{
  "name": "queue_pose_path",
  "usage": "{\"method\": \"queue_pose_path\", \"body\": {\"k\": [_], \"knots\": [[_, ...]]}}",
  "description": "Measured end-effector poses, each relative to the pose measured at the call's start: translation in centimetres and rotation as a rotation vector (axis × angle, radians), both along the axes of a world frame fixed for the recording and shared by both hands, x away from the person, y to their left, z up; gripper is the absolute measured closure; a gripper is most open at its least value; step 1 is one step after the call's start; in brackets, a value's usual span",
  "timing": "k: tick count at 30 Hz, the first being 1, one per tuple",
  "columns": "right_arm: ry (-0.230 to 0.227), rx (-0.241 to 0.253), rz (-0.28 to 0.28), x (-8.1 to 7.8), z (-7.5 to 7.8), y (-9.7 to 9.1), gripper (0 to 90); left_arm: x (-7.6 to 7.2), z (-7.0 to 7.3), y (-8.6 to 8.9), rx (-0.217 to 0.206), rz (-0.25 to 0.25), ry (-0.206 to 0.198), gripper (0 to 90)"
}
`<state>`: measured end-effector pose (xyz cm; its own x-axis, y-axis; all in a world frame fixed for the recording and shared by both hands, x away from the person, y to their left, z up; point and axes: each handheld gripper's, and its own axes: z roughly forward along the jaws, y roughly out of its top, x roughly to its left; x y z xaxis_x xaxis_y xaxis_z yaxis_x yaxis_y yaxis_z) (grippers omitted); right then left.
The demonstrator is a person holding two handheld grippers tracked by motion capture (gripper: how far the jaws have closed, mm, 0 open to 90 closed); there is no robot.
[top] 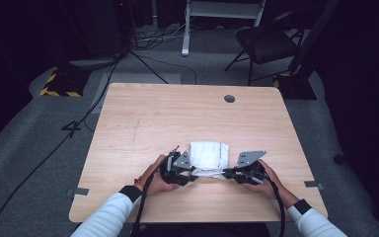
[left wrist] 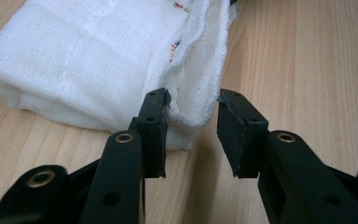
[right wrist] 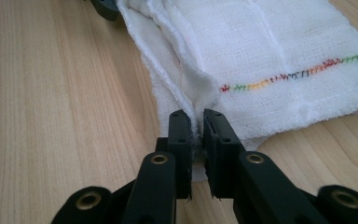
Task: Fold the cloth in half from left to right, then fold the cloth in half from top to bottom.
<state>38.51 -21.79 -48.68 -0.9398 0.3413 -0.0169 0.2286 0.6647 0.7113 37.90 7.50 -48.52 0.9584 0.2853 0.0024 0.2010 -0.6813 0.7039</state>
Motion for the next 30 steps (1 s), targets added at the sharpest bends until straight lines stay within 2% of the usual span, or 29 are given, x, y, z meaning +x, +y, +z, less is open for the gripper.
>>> {"method": "queue_pose_path", "body": {"k": [6,9,10,12,15,17,19,21,24,26,30], "knots": [[-0.011,-0.008,-0.003,0.0,0.0,0.0,80.0,0.0,0.1,-0.2,0.009,0.002,0.003,54.3],[-0.025,-0.009,-0.009,-0.2,0.3,0.0,78.7,-0.3,0.2,-0.2,0.014,0.032,0.006,46.7],[-0.038,-0.01,-0.006,-0.3,0.4,0.1,78.2,-0.5,0.5,-0.1,0.032,0.039,-0.007,42.1],[-0.047,0.005,-0.008,-0.5,0.8,0.0,76.3,-0.8,0.8,0.3,0.044,0.052,-0.017,40.1],[-0.05,0.009,-0.019,-0.6,1.0,-0.2,68.5,-0.9,1.2,0.7,0.032,0.088,-0.021,32.4],[-0.055,0.009,-0.025,-0.6,1.0,-0.3,67.7,-0.9,1.3,0.9,0.021,0.113,-0.033,28.1],[-0.057,0.025,-0.026,-0.7,1.3,-0.3,62.1,-0.9,1.5,1.0,0.013,0.129,-0.055,26.3],[-0.063,0.036,-0.022,-0.7,1.8,-0.3,59.1,-0.7,1.7,1.0,-0.003,0.14,-0.048,25.7],[-0.066,0.051,-0.03,-0.8,2.3,-0.3,50.8,-0.7,1.9,1.0,-0.003,0.156,-0.052,24.6],[-0.082,0.039,-0.044,-0.9,2.6,-0.3,46.4,-0.9,2.1,1.0,0.011,0.159,-0.067,23.6],[-0.091,0.057,-0.078,-1.1,3.3,-0.5,37.9,-1.1,3.0,0.9,-0.016,0.16,-0.084,23.5]]}}
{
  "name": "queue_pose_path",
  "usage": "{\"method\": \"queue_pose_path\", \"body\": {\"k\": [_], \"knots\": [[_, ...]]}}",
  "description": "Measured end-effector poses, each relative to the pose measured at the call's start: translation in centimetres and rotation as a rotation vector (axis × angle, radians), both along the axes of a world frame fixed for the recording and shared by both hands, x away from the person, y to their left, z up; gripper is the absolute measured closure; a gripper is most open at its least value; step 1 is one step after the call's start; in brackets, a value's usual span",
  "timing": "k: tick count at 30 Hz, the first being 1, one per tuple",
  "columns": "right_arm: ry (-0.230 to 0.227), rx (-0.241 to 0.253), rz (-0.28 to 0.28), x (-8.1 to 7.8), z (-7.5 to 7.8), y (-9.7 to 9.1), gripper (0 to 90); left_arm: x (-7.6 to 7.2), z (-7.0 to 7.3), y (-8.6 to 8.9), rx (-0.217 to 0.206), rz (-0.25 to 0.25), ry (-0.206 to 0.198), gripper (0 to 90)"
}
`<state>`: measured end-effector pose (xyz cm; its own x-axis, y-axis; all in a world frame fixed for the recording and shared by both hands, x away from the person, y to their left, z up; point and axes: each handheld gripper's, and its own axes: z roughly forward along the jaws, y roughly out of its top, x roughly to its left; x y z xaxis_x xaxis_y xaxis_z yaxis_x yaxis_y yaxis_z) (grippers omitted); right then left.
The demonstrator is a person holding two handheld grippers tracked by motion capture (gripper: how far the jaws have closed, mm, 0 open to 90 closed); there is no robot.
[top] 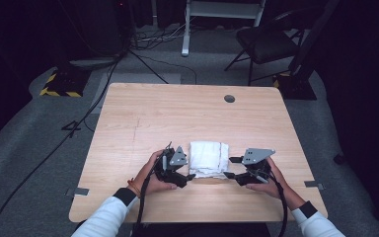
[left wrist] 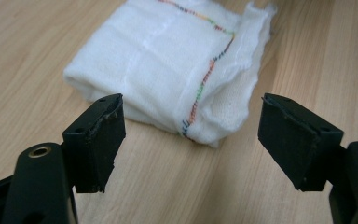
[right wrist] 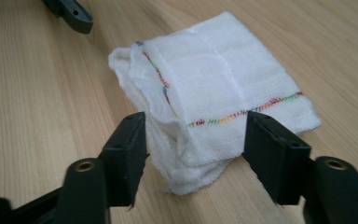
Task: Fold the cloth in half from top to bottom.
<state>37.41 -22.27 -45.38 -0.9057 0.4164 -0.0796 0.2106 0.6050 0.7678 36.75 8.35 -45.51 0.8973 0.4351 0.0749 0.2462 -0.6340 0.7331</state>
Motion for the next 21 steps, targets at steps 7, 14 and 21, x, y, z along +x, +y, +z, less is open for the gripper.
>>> {"method": "queue_pose_path", "body": {"k": [7,14,21], "knots": [[-0.018,0.005,-0.017,-0.9,1.3,-0.8,36.2,-0.4,1.4,0.5,0.012,0.011,-0.041,22.4],[-0.046,-0.034,-0.083,-1.2,1.8,-2.3,34.4,-1.3,1.7,2.2,0.085,0.053,-0.077,21.1],[-0.044,-0.062,-0.15,-1.3,1.6,-4.1,33.5,-2.2,1.7,4.7,0.126,0.093,-0.069,20.7]]}}
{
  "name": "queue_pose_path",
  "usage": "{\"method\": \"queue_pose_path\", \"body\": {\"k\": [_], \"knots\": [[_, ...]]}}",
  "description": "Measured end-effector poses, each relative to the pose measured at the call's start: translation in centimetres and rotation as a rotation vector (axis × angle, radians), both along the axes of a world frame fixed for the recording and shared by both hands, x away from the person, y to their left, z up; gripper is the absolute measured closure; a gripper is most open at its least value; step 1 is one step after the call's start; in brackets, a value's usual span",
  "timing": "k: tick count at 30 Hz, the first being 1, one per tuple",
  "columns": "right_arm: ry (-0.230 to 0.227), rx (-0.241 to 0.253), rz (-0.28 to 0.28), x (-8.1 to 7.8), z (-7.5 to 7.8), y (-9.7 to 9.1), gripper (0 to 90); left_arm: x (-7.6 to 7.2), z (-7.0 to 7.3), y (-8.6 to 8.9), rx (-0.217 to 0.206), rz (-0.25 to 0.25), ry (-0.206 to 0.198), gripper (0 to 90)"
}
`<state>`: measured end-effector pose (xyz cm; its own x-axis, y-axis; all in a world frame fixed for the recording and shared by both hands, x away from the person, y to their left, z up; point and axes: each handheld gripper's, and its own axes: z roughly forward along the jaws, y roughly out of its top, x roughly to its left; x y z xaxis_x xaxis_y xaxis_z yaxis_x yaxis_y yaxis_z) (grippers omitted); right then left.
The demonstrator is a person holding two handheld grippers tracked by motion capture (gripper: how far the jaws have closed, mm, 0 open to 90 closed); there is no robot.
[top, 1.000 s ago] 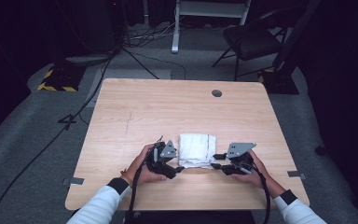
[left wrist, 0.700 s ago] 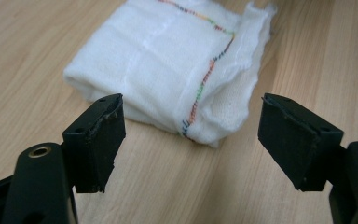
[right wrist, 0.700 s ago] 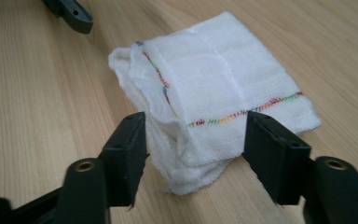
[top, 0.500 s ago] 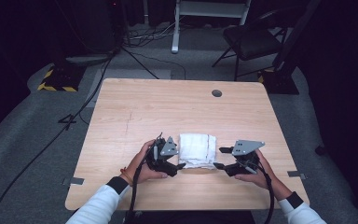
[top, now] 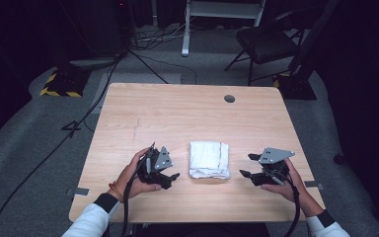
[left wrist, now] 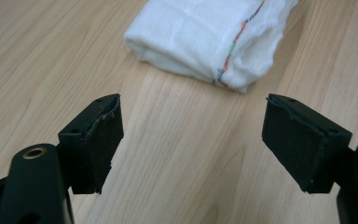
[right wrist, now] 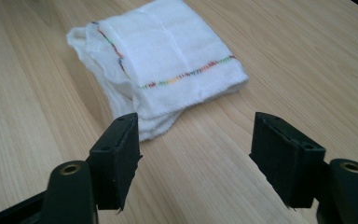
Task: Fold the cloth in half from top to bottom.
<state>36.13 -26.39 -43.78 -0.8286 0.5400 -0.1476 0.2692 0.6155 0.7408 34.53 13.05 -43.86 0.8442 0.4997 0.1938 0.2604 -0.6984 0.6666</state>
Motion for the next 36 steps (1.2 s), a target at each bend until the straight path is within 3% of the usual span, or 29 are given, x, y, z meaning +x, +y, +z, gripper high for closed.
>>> {"method": "queue_pose_path", "body": {"k": [3,8,12,21,30,36], "knots": [[-0.016,-0.04,-0.01,-0.2,-0.3,-0.7,36.1,-0.4,-0.1,0.8,0.015,0.018,-0.006,20.6],[-0.007,-0.045,-0.044,-0.5,-0.9,-1.9,34.2,-1.0,-0.3,1.8,0.026,0.049,-0.019,20.6],[-0.006,-0.049,-0.058,-0.7,-1.1,-2.6,33.6,-1.3,-0.7,2.5,0.066,0.071,-0.037,20.4],[0.001,-0.086,-0.096,-1.2,-2.0,-4.2,32.8,-1.6,-2.0,3.8,0.108,0.106,-0.041,20.1],[0.007,-0.089,-0.162,-1.5,-3.2,-6.8,31.6,-1.7,-2.9,4.9,0.104,0.143,-0.023,19.9],[0.035,-0.056,-0.224,-1.7,-4.1,-9.2,30.7,-1.6,-3.9,5.7,0.124,0.149,-0.028,19.4]]}}
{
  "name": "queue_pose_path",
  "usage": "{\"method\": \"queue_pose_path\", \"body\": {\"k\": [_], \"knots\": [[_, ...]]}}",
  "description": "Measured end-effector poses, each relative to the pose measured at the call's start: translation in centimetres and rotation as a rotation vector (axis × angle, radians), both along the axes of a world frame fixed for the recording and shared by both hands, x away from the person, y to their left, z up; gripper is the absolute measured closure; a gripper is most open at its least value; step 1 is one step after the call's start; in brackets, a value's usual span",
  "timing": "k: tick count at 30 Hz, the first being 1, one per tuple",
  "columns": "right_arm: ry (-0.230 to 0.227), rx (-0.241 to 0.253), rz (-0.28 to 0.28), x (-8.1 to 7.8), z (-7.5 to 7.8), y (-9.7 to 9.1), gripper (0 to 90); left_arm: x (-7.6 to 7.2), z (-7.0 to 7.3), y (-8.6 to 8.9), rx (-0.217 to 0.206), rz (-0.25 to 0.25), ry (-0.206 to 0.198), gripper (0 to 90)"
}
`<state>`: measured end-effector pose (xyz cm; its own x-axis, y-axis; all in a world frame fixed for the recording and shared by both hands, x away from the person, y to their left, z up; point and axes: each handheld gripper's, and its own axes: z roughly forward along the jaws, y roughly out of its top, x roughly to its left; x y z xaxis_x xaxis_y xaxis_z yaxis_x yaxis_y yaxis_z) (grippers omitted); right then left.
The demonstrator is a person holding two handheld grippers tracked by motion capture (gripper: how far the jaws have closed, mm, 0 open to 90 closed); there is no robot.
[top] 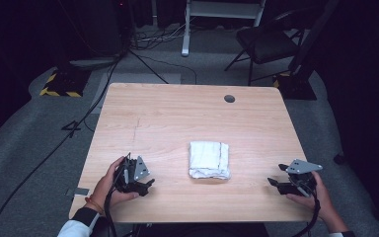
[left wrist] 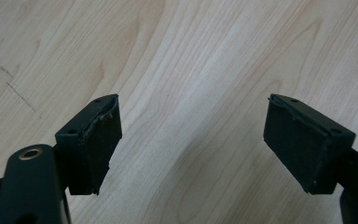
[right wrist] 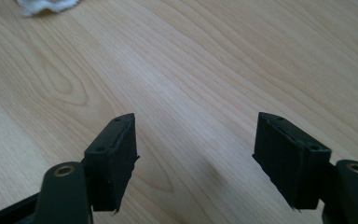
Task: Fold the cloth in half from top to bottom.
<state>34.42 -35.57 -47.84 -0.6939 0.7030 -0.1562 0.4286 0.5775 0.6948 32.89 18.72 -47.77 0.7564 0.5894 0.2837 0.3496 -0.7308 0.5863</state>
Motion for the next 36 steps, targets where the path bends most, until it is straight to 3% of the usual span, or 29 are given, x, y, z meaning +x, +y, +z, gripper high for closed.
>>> {"method": "queue_pose_path", "body": {"k": [3,8,17,25,36], "knots": [[0.005,0.016,-0.034,0.0,-0.2,-1.1,30.3,0.0,-0.6,0.4,0.009,0.017,-0.009,17.1],[0.021,0.047,-0.095,-0.1,-0.9,-2.7,30.0,0.2,-1.1,1.6,-0.048,0.039,0.021,17.3],[0.037,0.083,-0.154,-0.5,-1.7,-4.6,29.3,0.3,-1.7,3.5,-0.133,0.055,0.076,17.2],[0.048,0.146,-0.187,-0.8,-2.3,-5.5,27.1,0.5,-2.6,6.0,-0.279,0.119,0.157,16.3],[0.048,0.16,-0.208,-0.9,-2.5,-5.6,24.8,0.4,-2.6,6.2,-0.272,0.136,0.147,16.1]]}}
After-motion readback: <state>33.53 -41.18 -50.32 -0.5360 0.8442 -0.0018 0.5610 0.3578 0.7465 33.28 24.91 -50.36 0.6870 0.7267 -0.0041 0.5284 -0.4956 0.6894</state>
